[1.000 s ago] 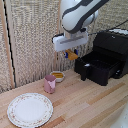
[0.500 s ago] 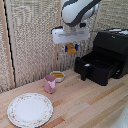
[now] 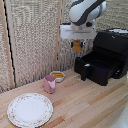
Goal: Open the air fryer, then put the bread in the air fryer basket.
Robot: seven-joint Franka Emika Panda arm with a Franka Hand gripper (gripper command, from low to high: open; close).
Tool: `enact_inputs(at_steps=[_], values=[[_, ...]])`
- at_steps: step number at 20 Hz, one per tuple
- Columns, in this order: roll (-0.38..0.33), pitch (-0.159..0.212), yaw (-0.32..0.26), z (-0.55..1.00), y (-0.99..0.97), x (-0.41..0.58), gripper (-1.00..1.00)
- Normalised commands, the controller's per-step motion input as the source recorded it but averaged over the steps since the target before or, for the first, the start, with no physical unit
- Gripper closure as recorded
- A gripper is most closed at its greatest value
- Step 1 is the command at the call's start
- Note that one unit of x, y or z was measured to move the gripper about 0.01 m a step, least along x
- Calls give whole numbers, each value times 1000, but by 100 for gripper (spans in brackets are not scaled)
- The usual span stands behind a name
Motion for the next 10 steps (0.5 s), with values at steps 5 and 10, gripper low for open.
enact_inputs(at_steps=[5,10], values=[[0,0,-249,-30,-563,-2,100],[0,-12,-242,-164,-585,0,100]])
